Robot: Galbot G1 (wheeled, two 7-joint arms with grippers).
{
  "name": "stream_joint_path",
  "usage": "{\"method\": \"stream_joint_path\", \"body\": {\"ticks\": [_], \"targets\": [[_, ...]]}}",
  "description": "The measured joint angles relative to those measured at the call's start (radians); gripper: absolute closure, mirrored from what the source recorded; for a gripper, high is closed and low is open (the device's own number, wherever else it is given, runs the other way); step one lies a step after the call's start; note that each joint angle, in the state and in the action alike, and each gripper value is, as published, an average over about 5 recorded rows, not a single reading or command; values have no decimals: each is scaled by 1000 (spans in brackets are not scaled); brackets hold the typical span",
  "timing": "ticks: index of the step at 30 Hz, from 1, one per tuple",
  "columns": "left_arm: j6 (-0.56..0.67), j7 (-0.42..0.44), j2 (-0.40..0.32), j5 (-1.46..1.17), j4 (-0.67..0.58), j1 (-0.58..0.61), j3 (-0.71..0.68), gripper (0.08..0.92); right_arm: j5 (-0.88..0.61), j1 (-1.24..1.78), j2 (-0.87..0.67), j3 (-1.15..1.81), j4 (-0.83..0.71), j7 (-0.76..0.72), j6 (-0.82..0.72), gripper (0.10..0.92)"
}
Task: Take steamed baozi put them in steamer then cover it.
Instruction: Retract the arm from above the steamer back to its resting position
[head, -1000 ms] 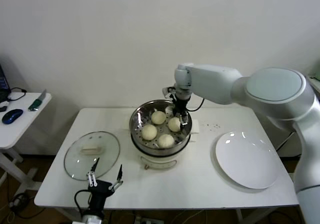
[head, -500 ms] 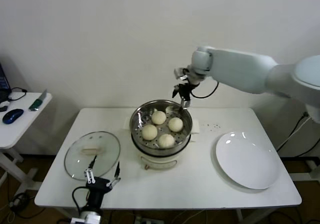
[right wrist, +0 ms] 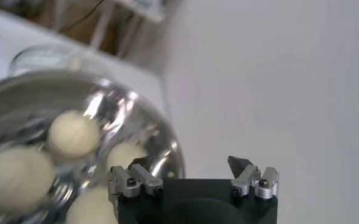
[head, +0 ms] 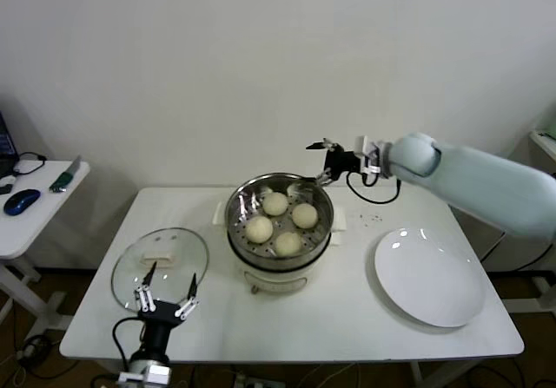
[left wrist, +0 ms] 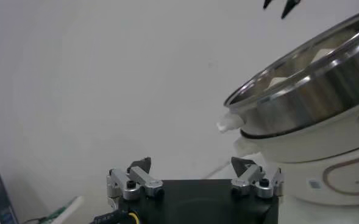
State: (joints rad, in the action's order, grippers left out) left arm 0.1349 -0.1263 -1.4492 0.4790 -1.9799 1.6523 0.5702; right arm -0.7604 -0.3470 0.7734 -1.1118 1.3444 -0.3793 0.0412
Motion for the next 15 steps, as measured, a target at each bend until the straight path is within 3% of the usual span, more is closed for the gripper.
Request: {"method": "stream_joint_path", "body": {"ticks": [8, 15], "targets": [[-44, -16, 13, 98, -29, -11, 12, 177, 23, 398, -129, 424, 144, 178, 46, 203], [-91, -26, 29, 229, -56, -20, 15, 177, 63, 765, -136, 802, 234, 245, 49, 203]]}}
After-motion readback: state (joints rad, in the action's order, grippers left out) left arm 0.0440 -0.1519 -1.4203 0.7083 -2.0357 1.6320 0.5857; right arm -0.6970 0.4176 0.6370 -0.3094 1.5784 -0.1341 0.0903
